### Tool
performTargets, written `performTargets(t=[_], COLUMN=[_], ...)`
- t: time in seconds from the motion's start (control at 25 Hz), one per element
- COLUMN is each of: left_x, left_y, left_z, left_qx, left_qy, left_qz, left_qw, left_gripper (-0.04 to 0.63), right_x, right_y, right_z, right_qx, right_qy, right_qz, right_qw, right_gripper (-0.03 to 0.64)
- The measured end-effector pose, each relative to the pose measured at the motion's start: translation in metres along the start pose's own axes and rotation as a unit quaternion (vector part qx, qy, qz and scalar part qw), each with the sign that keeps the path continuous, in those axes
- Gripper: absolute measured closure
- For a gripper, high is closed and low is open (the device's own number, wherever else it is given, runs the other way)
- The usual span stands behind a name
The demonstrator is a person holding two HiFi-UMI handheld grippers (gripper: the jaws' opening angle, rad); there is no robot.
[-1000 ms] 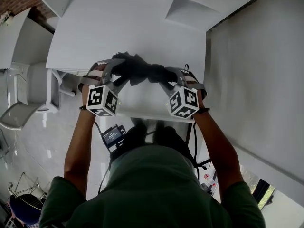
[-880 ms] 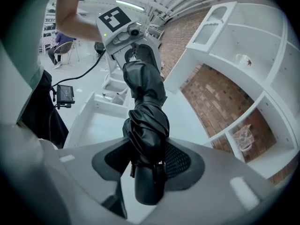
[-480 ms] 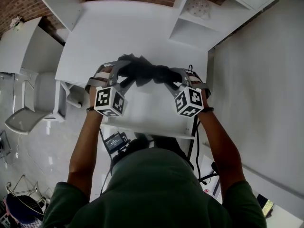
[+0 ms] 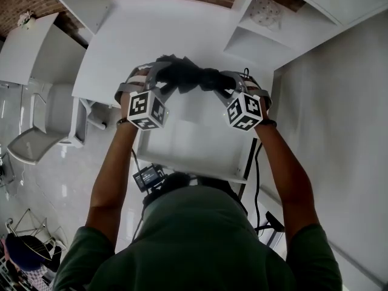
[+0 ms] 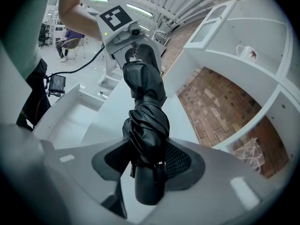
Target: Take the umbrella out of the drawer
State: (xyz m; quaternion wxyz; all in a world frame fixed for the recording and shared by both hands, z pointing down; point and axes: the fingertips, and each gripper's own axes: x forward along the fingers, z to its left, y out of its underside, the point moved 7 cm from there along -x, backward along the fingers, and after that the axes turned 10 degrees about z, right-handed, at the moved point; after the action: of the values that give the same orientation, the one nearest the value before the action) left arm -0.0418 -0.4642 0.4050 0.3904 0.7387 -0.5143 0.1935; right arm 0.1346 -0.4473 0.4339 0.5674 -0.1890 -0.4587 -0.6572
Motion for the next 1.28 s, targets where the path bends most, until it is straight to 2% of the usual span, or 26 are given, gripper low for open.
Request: performTargets(t=[0.32, 0.6, 0.84, 1.0, 1.28], left_x=[0.067, 0.111, 0.138, 0.149, 0.150], left_y=[0.033, 0.062, 0.075, 0.080, 0.078], left_z=[-0.010, -0.032, -0.047, -0.053, -0.049], left_qx=[-0.039, -0.078, -0.095, -0.100, -0.117], left_qy=[0.063, 0.113, 0.145, 0.154, 0.155], left_qz=[0.029, 0.052, 0.069, 0.072, 0.056], left_qw=[0.9968, 0.9891, 0.9823, 0.9803, 0.9794], left_gripper=[0.336, 0.341, 0.345, 0.367, 0.360], right_x=[0.071, 0.123, 0.150, 0.163, 0.167], right_y=[0.020, 0.031, 0.041, 0.047, 0.052], right_z=[0.001, 0.015, 0.025, 0.029, 0.027], right_qx=[0.002, -0.008, -0.012, -0.002, 0.019], right_qy=[-0.058, -0.105, -0.133, -0.146, -0.151], right_qz=[0.012, 0.031, 0.047, 0.060, 0.074], right_qw=[0.998, 0.994, 0.990, 0.988, 0.986], right_gripper=[0.410, 0.408, 0.405, 0.403, 0.379])
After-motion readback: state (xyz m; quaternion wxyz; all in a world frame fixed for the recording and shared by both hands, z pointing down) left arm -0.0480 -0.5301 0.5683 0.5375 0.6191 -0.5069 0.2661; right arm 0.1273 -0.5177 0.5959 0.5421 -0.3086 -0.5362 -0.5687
